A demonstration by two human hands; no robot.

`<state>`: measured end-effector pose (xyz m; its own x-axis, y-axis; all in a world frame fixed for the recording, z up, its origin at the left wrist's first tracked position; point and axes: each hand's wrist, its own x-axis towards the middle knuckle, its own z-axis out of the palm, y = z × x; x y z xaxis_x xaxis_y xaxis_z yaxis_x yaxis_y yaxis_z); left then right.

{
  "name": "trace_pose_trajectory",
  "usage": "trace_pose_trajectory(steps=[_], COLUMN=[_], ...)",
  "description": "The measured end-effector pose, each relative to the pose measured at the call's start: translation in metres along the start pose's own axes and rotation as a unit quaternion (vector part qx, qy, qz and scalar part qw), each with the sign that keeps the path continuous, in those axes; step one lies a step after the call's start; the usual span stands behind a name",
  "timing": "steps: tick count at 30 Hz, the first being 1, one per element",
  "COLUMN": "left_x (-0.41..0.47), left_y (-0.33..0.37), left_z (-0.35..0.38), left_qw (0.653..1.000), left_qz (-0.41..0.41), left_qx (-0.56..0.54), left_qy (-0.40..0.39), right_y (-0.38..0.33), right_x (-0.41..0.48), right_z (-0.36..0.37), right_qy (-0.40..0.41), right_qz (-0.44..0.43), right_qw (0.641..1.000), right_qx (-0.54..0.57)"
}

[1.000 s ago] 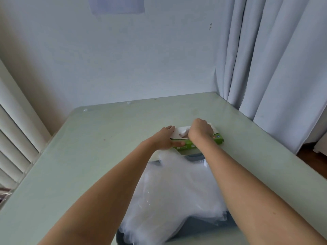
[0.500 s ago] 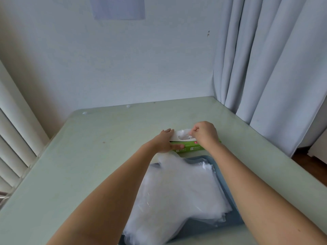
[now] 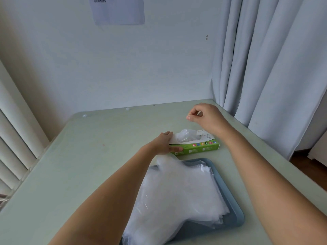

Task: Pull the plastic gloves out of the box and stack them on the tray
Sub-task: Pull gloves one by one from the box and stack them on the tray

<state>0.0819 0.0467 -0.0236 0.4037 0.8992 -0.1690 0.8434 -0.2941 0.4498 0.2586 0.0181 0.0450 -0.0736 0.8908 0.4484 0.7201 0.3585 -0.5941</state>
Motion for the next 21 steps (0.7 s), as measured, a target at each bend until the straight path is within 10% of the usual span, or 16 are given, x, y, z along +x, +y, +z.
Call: trace_pose_trajectory(steps=[21], left_x=[0.001], left_y=[-0.004], left_z=[0.004], left_qw=[1.000], left_qz=[-0.011], left_qx=[-0.028], left_qy=[0.006], right_y=[0.010], right_x=[-0.008], right_z=[0.034], right_qy=[0.018], right_qz=[-0.056], right_qw=[0.990], right_qx=[-0.129])
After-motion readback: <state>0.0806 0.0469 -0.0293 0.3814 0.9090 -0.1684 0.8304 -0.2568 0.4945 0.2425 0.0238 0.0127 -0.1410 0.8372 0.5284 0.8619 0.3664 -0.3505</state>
